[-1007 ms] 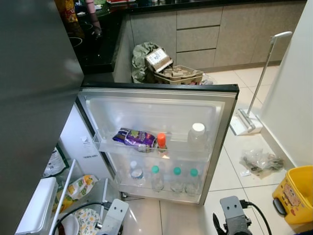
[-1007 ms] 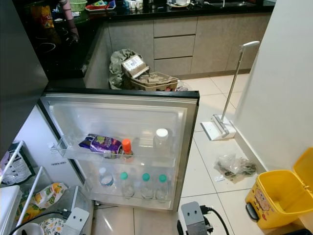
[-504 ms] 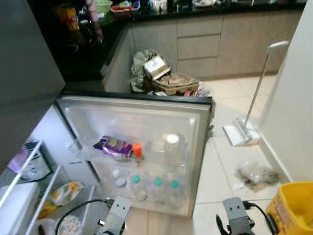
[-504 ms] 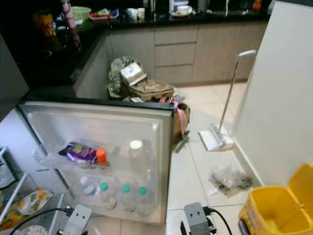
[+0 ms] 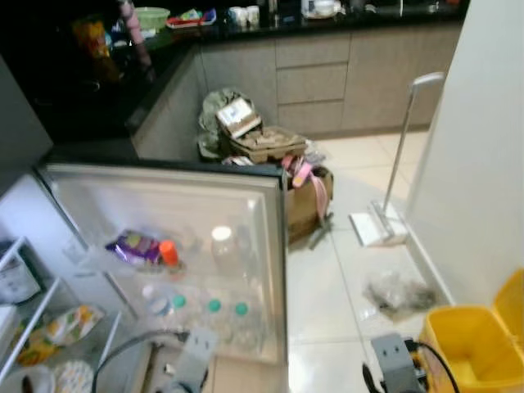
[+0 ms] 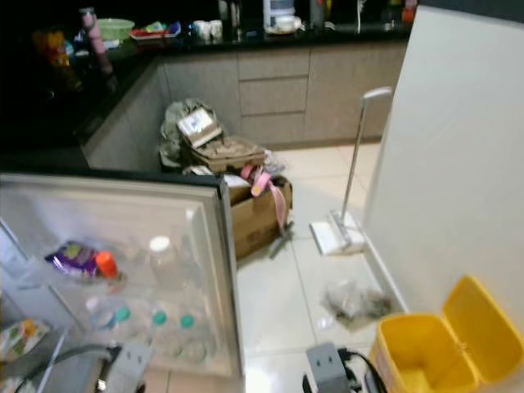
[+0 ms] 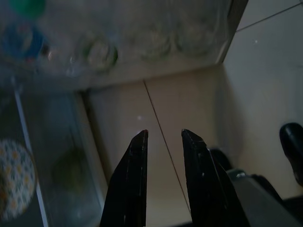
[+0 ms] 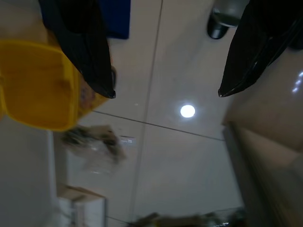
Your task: Restocking fridge
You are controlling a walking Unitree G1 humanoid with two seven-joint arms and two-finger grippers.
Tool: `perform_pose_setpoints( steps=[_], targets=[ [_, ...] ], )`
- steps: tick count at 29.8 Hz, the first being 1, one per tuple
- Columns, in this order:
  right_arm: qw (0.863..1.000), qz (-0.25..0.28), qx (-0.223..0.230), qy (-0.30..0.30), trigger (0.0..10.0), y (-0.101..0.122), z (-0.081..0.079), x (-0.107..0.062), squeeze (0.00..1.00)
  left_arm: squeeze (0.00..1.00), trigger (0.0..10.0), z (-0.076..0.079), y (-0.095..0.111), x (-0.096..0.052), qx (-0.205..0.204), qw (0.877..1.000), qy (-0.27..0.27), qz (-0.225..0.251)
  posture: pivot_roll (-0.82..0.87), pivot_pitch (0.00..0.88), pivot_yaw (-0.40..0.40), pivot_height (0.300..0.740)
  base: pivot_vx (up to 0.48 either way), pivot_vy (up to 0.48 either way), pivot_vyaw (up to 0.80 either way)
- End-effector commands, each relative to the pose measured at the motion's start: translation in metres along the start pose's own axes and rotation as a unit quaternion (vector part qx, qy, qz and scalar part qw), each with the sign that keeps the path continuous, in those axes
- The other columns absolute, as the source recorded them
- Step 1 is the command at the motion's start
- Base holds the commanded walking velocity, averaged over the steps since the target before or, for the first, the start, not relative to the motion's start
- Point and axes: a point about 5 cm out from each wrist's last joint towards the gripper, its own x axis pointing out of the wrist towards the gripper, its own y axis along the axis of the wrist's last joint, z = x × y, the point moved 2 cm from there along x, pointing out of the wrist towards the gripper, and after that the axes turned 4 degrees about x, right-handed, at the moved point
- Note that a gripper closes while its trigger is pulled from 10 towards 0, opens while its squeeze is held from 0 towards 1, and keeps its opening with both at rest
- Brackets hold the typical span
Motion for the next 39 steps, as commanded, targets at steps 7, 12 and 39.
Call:
perform_pose_setpoints(
  steps=[7,12,39],
  targets=[
    [1.000,0.001,-0.005,0.009,10.0,0.0023,-0.0059,0.0013,0.00,0.00,10.0,-0.0039,-0.0103,-0.0020,-0.005,1.000,0.012,-0.021,-0.14,0.058,0.043,0.740,0.000,-0.265,0.55],
    [1.000,-0.001,-0.007,0.008,10.0,0.0016,-0.0052,0.0011,0.00,0.00,10.0,-0.0033,-0.0110,-0.0019,-0.004,1.000,0.013,-0.023,-0.14,0.057,0.040,0.740,0.000,-0.256,0.50],
    [1.000,-0.001,-0.007,0.010,10.0,0.0013,-0.0059,0.0010,0.00,0.00,10.0,-0.0042,-0.0126,-0.0019,-0.004,0.999,0.018,-0.030,-0.14,0.059,0.040,0.740,0.037,-0.121,0.49]
  ],
)
